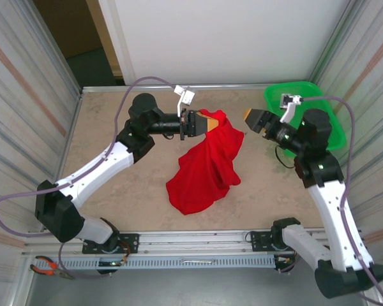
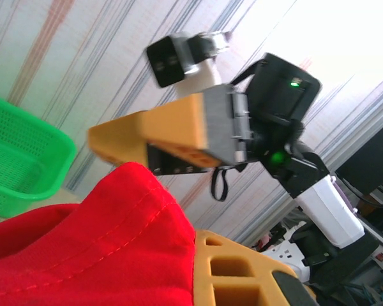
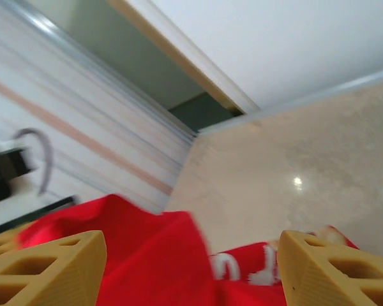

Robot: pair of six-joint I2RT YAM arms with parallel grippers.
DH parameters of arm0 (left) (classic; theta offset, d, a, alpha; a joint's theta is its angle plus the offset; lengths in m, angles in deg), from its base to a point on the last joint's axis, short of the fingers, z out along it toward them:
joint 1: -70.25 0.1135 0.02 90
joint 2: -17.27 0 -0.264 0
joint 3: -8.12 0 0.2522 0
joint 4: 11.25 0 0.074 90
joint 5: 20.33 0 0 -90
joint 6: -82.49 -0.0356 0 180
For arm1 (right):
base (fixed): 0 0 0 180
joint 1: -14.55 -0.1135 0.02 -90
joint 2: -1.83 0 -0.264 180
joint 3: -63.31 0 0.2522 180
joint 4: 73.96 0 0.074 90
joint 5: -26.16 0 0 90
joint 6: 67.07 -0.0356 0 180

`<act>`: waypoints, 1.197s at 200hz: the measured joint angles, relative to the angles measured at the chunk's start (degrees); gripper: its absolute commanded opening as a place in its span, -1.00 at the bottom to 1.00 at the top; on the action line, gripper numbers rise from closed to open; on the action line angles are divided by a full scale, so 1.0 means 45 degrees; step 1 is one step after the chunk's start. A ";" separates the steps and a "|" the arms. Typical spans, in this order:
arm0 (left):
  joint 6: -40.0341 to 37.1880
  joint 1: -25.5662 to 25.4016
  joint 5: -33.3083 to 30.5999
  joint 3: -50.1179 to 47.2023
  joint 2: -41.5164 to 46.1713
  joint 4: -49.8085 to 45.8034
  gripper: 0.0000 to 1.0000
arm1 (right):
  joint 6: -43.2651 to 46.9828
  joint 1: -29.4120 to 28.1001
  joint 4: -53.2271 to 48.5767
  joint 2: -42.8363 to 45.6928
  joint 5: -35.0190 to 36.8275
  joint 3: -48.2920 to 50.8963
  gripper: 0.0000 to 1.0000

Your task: Fold the inside-out t-shirt

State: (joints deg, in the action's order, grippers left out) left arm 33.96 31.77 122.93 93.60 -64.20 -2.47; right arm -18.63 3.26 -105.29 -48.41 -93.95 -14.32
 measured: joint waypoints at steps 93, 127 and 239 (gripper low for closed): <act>0.0117 0.0335 -0.0442 -0.0724 0.0151 0.0165 -1.00 | -0.0427 -0.2399 0.1520 -0.1996 -0.0398 0.1642 -1.00; 0.0699 0.1880 -0.1161 -0.1661 0.0355 0.0515 -1.00 | -0.0719 -0.1443 0.2195 -0.3021 -0.0627 0.0991 -1.00; 0.0646 0.3104 -0.1117 -0.1773 0.0583 0.1166 0.37 | -0.0573 -0.1258 0.3755 -0.1554 0.0185 0.0840 -1.00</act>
State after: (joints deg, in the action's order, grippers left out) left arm 36.87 45.73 117.90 85.63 -61.57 2.78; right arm -21.21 -2.40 -88.39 -55.41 -93.12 -10.54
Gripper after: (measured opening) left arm 0.665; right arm 0.051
